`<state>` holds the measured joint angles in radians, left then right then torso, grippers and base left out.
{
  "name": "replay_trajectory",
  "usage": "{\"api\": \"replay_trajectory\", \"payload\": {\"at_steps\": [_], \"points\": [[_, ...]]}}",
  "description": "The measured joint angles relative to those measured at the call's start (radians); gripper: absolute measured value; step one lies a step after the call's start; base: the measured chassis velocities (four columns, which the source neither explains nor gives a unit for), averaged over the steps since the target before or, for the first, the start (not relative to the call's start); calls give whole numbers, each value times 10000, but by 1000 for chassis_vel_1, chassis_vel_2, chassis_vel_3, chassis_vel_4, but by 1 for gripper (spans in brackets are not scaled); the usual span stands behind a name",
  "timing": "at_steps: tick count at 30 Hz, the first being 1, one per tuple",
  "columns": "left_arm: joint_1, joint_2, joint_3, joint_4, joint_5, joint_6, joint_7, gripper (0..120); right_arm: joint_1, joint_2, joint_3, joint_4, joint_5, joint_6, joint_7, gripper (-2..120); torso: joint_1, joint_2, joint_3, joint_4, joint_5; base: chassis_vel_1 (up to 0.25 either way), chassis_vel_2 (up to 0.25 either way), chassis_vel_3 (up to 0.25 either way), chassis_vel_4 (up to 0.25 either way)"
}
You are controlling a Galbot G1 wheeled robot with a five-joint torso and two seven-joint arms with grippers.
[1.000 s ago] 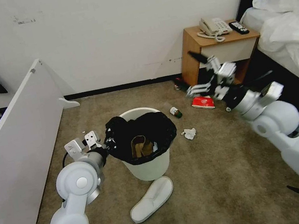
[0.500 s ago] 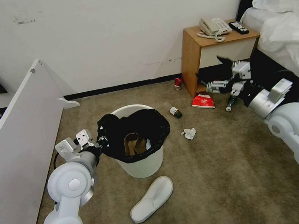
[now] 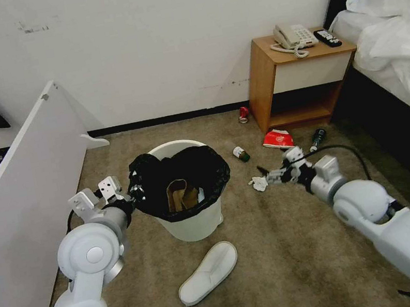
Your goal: Pick up the trash bin, then pick up the garbage from the floor and place it into the trash bin.
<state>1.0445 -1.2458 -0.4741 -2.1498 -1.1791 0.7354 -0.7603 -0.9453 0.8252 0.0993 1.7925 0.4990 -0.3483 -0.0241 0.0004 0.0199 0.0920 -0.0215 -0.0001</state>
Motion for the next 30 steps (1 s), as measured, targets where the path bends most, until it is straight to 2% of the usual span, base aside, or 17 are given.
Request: {"api": "replay_trajectory", "payload": {"at_steps": [5,19,26,29,30], "points": [[28,-67,8,-2,2,0,0,5,46,22,-591,-133,-27,-357,-2,100,0,-1,0,-1,0,0,0,0,0],[170,-119,41,-106,77,0,25,5,560,204,-2497,-722,-405,-473,-287,100,0,0,-2,1,0,0,0,0,0],[196,-209,131,-163,140,0,28,5,674,198,-2962,-889,-782,-185,-563,100,0,0,-2,0,0,0,0,0,0],[204,-229,200,-165,192,0,38,5,783,123,-3166,-1097,-1189,241,-1012,100,0,0,-2,0,0,0,0,0,0],[210,-256,225,-161,221,0,50,5,853,117,-3205,-1323,-1544,699,-1478,100,0,0,-1,0,1,0,0,0,0]]}}
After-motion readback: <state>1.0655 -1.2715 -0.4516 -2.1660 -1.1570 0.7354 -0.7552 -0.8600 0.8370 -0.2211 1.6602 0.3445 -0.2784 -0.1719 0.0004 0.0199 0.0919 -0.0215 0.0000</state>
